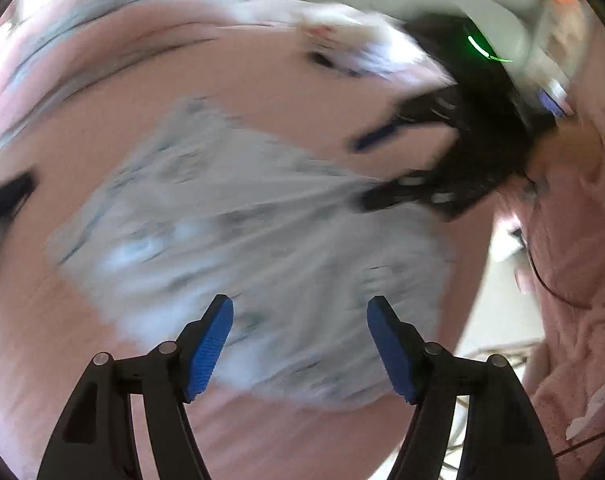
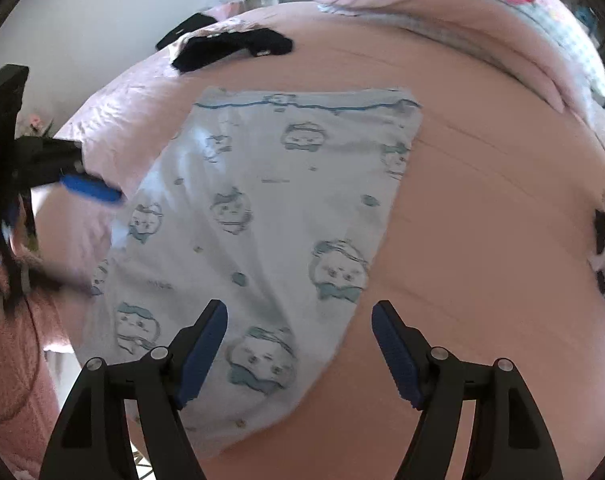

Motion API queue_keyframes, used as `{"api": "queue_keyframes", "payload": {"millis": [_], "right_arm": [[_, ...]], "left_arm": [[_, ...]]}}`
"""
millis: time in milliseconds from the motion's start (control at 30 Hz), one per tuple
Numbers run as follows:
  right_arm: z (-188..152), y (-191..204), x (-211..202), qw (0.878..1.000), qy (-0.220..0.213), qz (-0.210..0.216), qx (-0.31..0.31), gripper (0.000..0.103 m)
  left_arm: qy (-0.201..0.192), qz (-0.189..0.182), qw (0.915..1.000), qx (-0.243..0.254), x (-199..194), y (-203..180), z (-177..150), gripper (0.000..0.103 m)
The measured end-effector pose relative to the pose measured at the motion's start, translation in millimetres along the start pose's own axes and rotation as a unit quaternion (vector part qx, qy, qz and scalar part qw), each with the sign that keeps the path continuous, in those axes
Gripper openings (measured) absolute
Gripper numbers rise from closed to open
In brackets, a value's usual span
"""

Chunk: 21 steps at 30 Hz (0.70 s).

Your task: Fold clothes

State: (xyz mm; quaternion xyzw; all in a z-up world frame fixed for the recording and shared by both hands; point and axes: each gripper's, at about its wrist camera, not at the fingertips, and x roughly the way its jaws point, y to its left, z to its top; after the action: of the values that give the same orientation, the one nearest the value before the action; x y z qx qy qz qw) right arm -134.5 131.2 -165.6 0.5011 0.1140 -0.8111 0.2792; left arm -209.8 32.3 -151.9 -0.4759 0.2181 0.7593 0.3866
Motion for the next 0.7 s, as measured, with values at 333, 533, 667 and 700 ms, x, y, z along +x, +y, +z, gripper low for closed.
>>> {"api": "queue_keyframes", "payload": {"millis": [333,533,667,700], "right_arm": [[-28,7,-1,0.997,0.045,0.009,-0.059,0.074],[39,-24,-3,0.999,-0.023,-0.012,-0.028,0.074],[100,-37,43,0.999,-0.027,-0.021,-0.036,0.074],[112,-37,59,0.999,-0.020,-0.027,-0.039,0.074]], "left_arm": [[0.099,0.004,0.9949,0.015,5,36,-55,0.068],[-0.022,0.042,0.9948,-0.091,-11,110,-7,0.068],[-0.046,0.056,0.9856,-0.153,32,154,24,0.068],[-0.043,0.053,0.9840,-0.165,43,170,26,0.068]]}}
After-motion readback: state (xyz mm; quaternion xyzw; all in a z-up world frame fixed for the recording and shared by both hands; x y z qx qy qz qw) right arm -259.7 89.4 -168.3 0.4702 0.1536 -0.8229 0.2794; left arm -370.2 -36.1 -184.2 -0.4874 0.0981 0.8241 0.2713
